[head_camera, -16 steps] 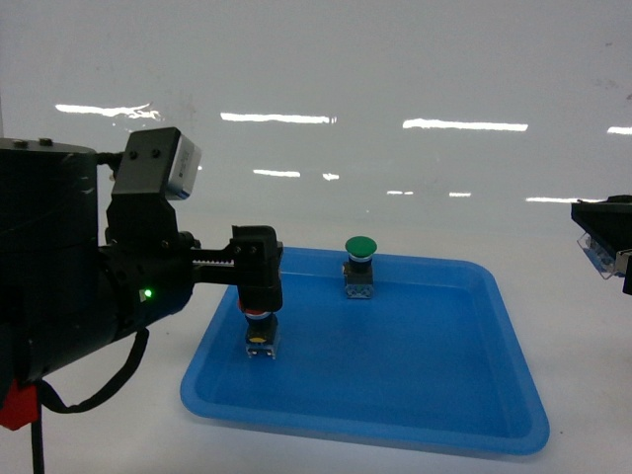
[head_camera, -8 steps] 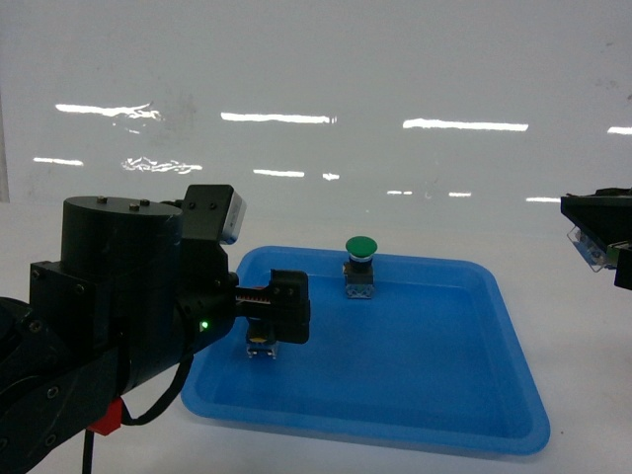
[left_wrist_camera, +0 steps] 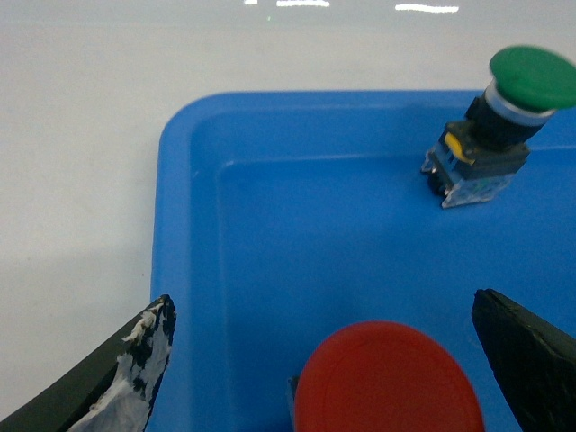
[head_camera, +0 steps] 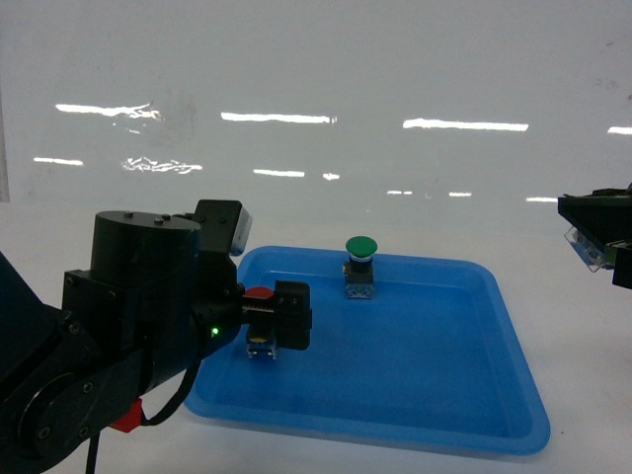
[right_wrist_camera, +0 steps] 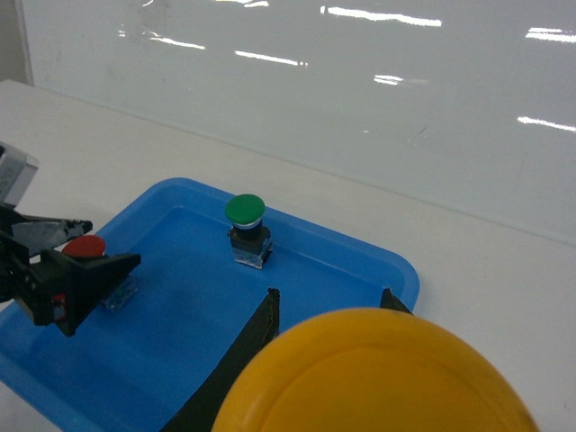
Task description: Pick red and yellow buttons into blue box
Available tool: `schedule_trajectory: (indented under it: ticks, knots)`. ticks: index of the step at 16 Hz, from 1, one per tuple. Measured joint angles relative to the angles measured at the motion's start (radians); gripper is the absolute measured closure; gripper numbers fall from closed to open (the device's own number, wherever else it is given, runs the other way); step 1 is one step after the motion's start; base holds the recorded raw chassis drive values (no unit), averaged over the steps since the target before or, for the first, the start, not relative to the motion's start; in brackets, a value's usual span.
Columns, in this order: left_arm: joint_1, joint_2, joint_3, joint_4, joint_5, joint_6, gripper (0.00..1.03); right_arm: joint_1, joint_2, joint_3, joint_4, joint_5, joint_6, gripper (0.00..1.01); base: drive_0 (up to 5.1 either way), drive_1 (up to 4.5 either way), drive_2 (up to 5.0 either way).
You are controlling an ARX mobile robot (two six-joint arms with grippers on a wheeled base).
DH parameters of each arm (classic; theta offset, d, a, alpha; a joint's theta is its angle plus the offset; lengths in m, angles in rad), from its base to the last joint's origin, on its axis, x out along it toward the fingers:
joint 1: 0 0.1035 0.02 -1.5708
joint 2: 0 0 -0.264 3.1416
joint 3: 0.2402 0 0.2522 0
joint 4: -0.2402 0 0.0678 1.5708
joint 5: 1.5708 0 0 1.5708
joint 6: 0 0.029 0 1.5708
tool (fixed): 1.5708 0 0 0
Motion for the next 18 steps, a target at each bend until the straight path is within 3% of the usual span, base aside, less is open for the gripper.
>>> schedule_trajectory:
  ticks: [7,12,18]
  knots:
    - [-0.014,0.047,0.021,-0.005,-0.027,0.011,0.05,-0.006,0.012,0.009,-0.003,-0.007,-0.004,0.73,0.0,0.0,0.0]
    - [-0.021,0.056,0.029,-0.017,-0.054,0.048,0.06,-0.006,0.013,0.009,-0.002,-0.001,-0.004,0.73,0.0,0.0,0.0]
    - [-0.023,0.067,0.029,-0.029,-0.05,0.047,0.66,0.002,0.017,0.009,0.005,0.013,-0.004,0.73,0.0,0.0,0.0]
